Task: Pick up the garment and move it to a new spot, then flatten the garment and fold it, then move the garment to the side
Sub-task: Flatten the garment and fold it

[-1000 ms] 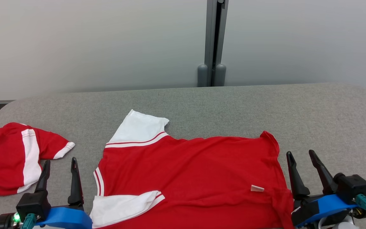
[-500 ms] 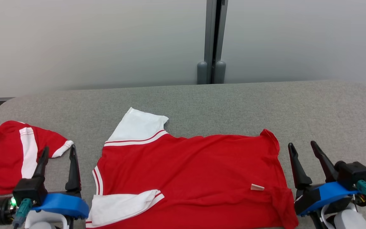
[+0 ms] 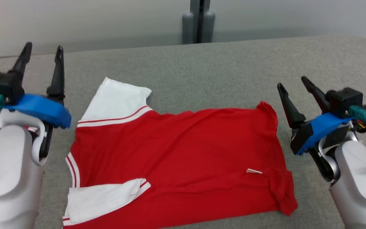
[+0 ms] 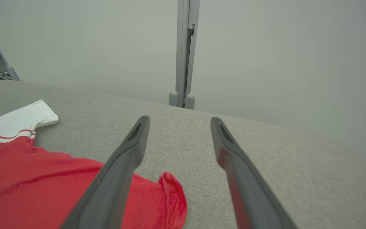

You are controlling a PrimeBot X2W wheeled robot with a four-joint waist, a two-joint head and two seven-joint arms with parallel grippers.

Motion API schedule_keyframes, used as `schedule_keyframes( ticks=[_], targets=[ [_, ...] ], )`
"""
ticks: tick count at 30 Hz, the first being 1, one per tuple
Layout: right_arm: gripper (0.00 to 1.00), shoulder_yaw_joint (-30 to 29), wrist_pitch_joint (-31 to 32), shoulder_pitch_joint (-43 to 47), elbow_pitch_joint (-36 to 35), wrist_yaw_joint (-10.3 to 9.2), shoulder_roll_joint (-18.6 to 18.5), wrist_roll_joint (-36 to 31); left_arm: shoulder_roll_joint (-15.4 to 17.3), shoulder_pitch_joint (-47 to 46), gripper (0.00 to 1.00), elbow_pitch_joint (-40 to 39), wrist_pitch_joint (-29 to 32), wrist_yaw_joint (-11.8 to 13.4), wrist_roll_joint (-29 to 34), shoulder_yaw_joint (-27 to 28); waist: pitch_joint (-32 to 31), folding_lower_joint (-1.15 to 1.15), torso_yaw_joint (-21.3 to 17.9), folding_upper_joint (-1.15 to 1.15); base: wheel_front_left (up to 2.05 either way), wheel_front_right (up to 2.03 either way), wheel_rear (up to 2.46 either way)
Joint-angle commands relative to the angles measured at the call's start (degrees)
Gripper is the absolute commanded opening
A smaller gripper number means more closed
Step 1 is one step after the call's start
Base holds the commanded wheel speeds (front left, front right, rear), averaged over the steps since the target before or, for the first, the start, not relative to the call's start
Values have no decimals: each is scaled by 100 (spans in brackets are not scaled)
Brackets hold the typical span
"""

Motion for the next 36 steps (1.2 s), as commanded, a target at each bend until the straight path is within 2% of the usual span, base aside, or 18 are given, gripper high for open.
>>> schedule_keyframes(
  ticks=[1, 7, 13, 18, 24, 30, 32, 33, 34, 36],
  targets=[
    [100, 105, 77, -215, 72, 0, -51, 48, 38, -307, 100, 125, 79, -44, -105, -76, 228, -1, 39, 0, 0, 0, 0],
    [100, 578, 323, -879, 302, 0, -153, 247, 198, -1351, 100, 773, 455, -88, -522, -734, 902, -1, -115, 0, 0, 0, 0],
    [100, 1104, 357, -1445, 319, 0, -70, 416, 597, -2018, 100, 1452, 899, -74, -1241, -1652, 1474, -1, -416, 0, 0, 0, 0],
    [100, 1395, 283, -1750, 336, 0, -30, 564, 827, -2239, 100, 1988, 1265, -75, -1852, -2201, 1730, -1, -616, 0, 0, 0, 0],
    [100, 1628, 216, -1938, 330, 0, -49, 716, 972, -2413, 100, 2385, 1508, -76, -2425, -2610, 1935, -1, -725, 0, 0, 0, 0],
    [100, 1774, 183, -2079, 406, 0, -129, 825, 935, -2404, 99, 2534, 2068, -76, -3160, -2996, 1961, -1, -776, 0, 0, 0, 0],
    [100, 1805, 181, -2119, 449, 0, -159, 855, 940, -2402, 36, 2510, 2260, -77, -3405, -3109, 1942, -1, -785, 0, 0, 0, 0],
    [100, 1823, 185, -2135, 466, 0, -173, 878, 972, -2431, 16, 2498, 2302, -77, -3461, -3182, 1927, -1, -789, 0, 0, 0, 0],
    [100, 1840, 196, -2146, 479, 0, -187, 894, 1004, -2461, 0, 2485, 2330, -77, -3515, -3230, 1911, -1, -790, 0, 0, 0, 0],
    [100, 1890, 239, -2163, 520, 0, -232, 937, 1068, -2545, 0, 2448, 2246, -76, -3612, -3304, 1865, -1, -789, 0, 0, 0, 0]
  ],
)
